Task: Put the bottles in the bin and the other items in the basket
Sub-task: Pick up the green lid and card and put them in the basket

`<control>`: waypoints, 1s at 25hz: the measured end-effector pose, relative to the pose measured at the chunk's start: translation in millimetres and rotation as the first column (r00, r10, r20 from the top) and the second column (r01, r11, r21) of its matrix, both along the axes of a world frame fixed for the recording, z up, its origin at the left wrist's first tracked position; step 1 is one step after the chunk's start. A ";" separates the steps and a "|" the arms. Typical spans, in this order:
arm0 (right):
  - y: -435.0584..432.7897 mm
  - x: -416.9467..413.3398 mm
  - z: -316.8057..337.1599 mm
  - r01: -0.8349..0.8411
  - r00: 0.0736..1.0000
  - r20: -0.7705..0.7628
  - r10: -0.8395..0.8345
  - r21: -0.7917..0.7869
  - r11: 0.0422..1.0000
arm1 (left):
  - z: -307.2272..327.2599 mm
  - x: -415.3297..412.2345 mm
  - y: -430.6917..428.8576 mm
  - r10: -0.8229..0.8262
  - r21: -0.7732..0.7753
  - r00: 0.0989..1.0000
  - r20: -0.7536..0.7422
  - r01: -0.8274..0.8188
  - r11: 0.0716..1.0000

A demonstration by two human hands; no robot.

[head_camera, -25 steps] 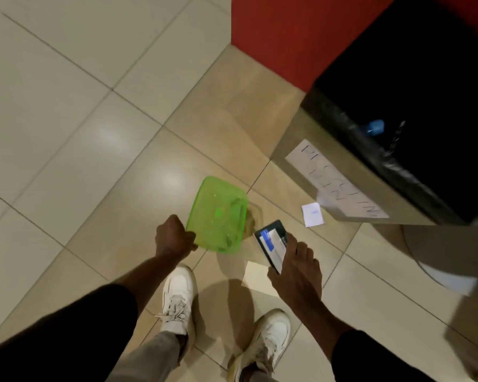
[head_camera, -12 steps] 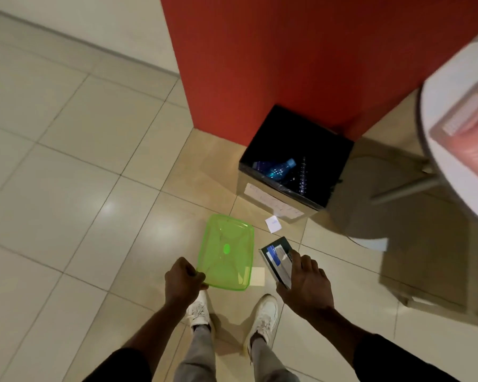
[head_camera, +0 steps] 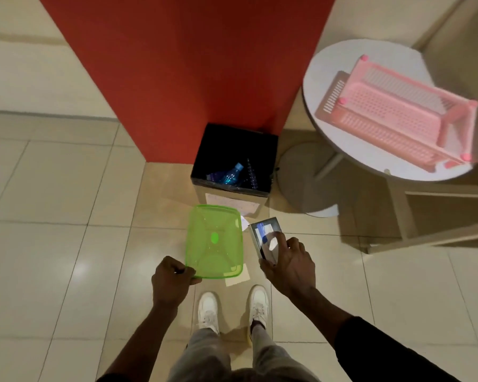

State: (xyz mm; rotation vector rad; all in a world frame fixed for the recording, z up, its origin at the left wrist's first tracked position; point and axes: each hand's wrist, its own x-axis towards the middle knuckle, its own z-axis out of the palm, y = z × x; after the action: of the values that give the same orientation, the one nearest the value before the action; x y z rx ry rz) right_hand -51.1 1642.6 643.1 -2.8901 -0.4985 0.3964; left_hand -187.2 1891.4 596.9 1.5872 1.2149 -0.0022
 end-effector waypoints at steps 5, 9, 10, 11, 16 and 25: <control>-21.1 -10.6 32.2 0.234 0.972 0.028 -0.234 0.003 0.972 | 27.5 21.6 -3.3 -0.103 -0.081 0.993 0.062 0.108 0.991; -45.4 -32.1 44.7 0.402 0.913 0.070 -0.403 0.031 0.915 | 45.1 37.8 -13.0 -0.229 -0.095 0.969 0.095 0.238 0.967; -54.3 -37.8 48.4 0.454 0.887 0.076 -0.456 0.039 0.890 | 48.8 49.4 -17.2 -0.270 -0.097 0.958 0.098 0.279 0.955; -53.1 -38.9 49.3 0.460 0.883 0.079 -0.462 0.047 0.887 | 52.0 53.7 -15.0 -0.262 -0.092 0.958 0.119 0.274 0.957; -88.1 -42.5 61.6 0.592 0.799 0.095 -0.594 0.054 0.804 | 68.7 83.5 -53.7 -0.362 -0.085 0.914 0.185 0.381 0.921; -196.2 28.5 79.6 0.621 0.763 0.116 -0.636 0.144 0.770 | 82.0 165.0 -158.3 -0.335 -0.049 0.908 0.252 0.357 0.933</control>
State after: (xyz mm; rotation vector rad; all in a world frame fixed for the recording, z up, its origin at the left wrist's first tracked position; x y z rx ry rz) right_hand -22.6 1446.4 722.7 -2.7771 0.4421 0.0261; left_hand -22.2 1733.1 678.9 1.6481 0.7244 -0.0928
